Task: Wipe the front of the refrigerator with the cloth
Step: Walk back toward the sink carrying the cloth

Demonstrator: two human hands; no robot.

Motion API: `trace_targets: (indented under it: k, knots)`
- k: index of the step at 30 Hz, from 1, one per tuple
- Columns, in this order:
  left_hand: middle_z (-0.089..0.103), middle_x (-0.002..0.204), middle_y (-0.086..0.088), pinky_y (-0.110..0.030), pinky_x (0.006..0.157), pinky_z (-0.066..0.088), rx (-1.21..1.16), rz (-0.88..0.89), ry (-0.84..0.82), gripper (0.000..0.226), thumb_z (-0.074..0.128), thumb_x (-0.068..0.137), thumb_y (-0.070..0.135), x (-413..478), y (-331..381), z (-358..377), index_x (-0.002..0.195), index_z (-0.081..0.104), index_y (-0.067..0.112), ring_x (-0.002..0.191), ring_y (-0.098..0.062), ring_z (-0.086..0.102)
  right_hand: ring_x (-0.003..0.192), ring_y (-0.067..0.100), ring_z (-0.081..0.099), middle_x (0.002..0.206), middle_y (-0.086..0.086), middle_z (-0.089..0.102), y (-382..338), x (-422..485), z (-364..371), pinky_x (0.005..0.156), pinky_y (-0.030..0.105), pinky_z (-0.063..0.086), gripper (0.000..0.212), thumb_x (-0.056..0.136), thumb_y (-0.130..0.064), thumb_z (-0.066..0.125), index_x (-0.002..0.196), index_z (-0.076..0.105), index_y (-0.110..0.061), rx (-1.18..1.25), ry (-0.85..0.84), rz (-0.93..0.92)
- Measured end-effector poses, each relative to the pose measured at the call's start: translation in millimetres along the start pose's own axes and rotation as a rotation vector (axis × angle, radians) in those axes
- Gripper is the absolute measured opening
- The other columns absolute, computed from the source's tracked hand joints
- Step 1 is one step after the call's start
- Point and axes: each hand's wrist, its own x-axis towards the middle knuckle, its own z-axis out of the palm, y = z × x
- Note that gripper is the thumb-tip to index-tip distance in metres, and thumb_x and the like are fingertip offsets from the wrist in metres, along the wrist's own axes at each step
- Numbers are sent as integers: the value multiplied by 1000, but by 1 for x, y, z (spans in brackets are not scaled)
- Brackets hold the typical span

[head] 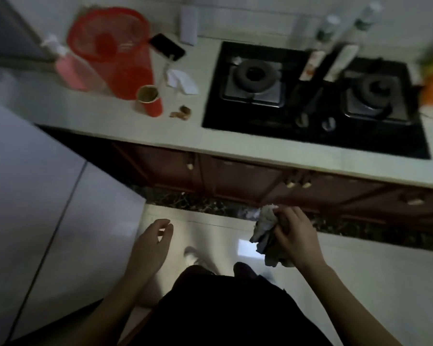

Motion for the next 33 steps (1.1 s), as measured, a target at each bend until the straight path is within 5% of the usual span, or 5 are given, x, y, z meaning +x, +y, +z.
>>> trace_targets:
  k: [4, 13, 21, 28, 33]
  knots:
    - [61, 105, 16, -31, 88, 43, 87, 39, -75, 10, 48, 105, 38, -19, 21, 52, 108, 58, 41, 101, -12, 58, 93, 22, 59, 107, -2, 58, 63, -57, -25, 73, 30, 38, 29, 88, -2, 66, 113, 65, -16, 68, 135, 143]
    - [66, 106, 4, -35, 86, 45, 226, 152, -198, 21, 49, 104, 40, -67, 103, 168, 114, 65, 30, 100, -19, 60, 95, 20, 58, 108, -2, 60, 189, -179, -99, 77, 28, 38, 28, 88, -2, 65, 112, 65, -16, 137, 349, 346]
    - [68, 91, 4, -32, 71, 45, 538, 341, -533, 16, 49, 105, 36, -55, 203, 268, 97, 62, 36, 86, -11, 64, 98, 25, 59, 108, 5, 62, 270, -254, -139, 79, 28, 37, 30, 84, 2, 67, 111, 66, -12, 166, 563, 630]
    - [71, 96, -11, -40, 82, 48, 660, 455, -731, 27, 50, 106, 30, -34, 315, 406, 101, 69, 11, 91, -27, 65, 102, 29, 61, 107, 8, 63, 329, -298, -176, 85, 30, 42, 31, 82, 8, 67, 109, 68, -6, 180, 764, 937]
    - [69, 98, -5, -36, 85, 47, 734, 610, -889, 21, 51, 105, 27, -62, 404, 523, 103, 69, 16, 96, -25, 64, 98, 13, 54, 103, -6, 56, 361, -321, -207, 78, 16, 32, 32, 83, 3, 68, 111, 68, -12, 138, 925, 1146]
